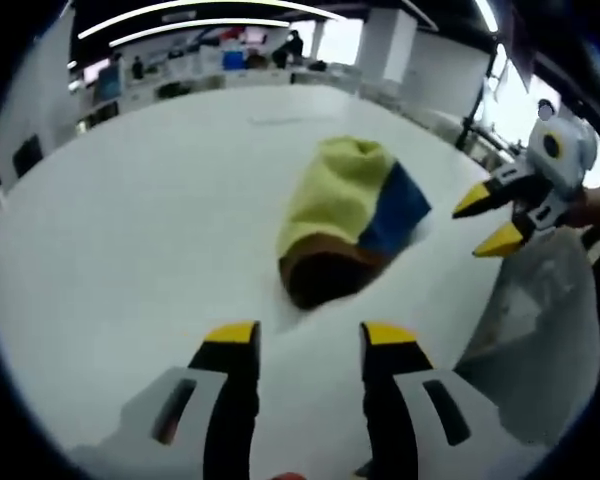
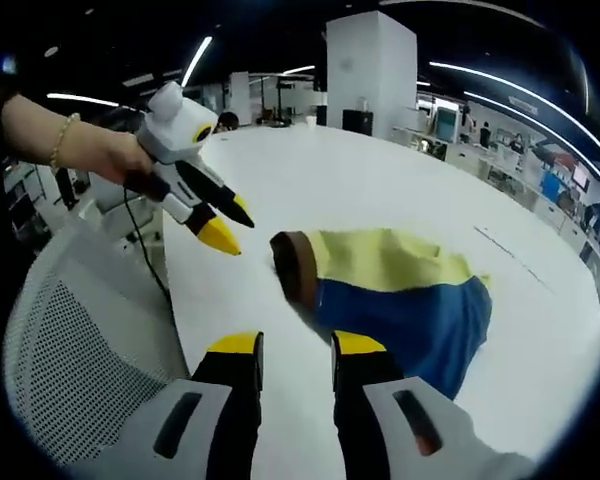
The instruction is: Fold the garment on the visible template until the final outline fits inside the template.
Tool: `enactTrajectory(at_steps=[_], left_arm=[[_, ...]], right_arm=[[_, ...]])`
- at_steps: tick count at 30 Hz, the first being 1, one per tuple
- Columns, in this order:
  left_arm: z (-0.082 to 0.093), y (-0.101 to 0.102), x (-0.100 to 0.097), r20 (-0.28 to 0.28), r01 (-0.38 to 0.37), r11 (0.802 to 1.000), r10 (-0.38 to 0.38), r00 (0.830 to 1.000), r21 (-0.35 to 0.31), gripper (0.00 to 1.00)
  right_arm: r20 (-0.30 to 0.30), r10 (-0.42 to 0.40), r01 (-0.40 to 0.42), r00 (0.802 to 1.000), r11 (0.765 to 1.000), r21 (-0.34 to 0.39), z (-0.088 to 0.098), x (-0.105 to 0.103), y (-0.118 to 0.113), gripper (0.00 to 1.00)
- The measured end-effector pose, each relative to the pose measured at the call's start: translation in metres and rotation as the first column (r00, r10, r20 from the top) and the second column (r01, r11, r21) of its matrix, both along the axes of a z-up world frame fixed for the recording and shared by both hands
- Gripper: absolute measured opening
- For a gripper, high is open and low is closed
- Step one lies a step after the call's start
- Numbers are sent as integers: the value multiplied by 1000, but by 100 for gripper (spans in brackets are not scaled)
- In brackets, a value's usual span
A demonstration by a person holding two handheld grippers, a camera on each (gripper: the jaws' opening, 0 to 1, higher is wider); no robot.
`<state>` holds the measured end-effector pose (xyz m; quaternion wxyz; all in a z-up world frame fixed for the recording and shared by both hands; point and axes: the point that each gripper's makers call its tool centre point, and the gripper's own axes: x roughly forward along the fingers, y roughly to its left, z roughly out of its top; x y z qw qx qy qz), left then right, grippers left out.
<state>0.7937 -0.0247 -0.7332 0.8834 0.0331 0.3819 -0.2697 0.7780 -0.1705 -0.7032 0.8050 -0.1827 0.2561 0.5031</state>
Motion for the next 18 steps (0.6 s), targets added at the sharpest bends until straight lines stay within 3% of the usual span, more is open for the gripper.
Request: enactTrajectory(at_steps=[18], left_arm=[[-12, -1, 15, 4, -12, 1000, 11, 1000, 15, 29]], right_arm=[[38, 47, -45, 998, 997, -61, -22, 26, 22, 23]])
